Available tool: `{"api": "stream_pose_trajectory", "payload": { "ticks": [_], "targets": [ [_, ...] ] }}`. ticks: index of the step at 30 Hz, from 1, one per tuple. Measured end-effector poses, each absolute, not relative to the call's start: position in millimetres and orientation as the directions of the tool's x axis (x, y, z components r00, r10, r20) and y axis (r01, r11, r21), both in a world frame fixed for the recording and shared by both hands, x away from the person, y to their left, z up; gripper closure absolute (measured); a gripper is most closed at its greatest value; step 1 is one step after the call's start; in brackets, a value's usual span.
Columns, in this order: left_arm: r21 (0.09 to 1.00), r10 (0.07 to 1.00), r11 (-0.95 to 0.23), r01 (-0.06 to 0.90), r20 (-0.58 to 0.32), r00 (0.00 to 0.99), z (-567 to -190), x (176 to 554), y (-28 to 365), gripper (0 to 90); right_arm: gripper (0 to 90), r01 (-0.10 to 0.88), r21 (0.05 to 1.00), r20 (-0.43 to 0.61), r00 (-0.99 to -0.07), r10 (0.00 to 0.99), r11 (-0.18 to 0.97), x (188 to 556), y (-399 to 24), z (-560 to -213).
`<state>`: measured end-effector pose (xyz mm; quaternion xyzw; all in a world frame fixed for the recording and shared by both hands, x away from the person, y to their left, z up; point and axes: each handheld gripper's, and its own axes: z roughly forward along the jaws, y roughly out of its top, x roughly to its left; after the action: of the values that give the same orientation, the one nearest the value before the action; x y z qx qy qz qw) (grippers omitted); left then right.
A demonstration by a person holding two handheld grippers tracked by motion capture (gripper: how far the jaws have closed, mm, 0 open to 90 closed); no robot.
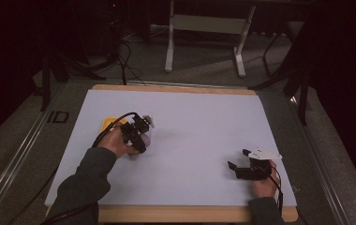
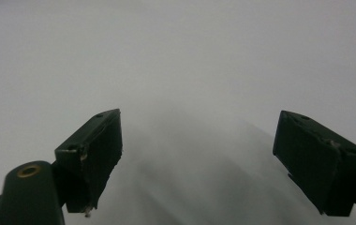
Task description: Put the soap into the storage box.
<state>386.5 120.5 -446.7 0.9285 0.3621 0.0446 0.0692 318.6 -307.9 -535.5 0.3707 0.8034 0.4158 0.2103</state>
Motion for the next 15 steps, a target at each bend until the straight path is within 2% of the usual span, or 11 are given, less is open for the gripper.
{"api": "stream_pose_trajectory", "payload": {
  "ticks": [15],
  "targets": [
    [0.163, 0.738, -0.668, 0.726, 0.018, 0.674, -437.0, 398.9, 140.4, 49.3, 15.5, 0.420, 0.824, -0.030, -0.637, 0.770, 0.380, 318.6, -307.9, -535.5]
  ]
}}
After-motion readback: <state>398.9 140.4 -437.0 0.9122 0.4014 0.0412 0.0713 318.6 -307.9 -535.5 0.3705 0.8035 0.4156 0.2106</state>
